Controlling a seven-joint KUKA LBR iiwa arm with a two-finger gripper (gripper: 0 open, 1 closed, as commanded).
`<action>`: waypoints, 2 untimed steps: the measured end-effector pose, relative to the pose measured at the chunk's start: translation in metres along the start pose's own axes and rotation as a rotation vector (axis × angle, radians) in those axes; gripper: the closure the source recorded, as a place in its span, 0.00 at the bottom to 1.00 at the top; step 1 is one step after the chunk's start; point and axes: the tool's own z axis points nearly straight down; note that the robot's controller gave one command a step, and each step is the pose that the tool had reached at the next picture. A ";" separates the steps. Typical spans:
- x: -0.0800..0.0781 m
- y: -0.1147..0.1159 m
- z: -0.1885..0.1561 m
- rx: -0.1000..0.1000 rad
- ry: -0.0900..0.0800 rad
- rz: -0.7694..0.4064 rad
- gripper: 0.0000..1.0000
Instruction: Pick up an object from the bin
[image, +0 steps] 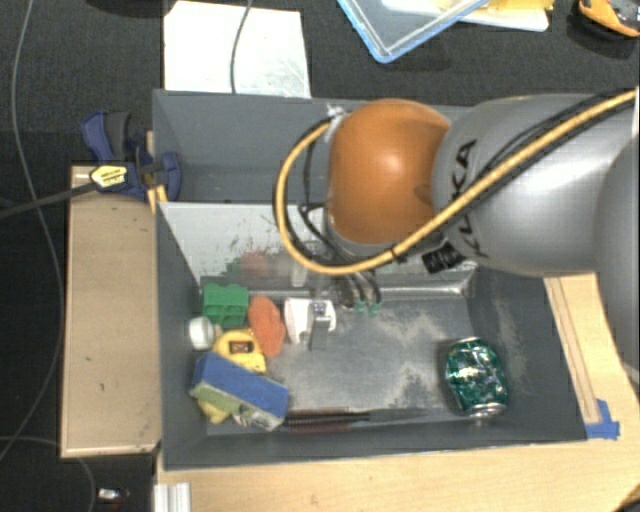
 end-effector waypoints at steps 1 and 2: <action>-0.002 -0.001 -0.005 -0.001 -0.008 0.004 0.00; 0.008 -0.048 0.037 -0.001 -0.010 -0.116 0.00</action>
Offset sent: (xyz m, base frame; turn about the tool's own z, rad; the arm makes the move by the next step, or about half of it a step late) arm -0.0202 -0.1061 -0.0868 -0.2456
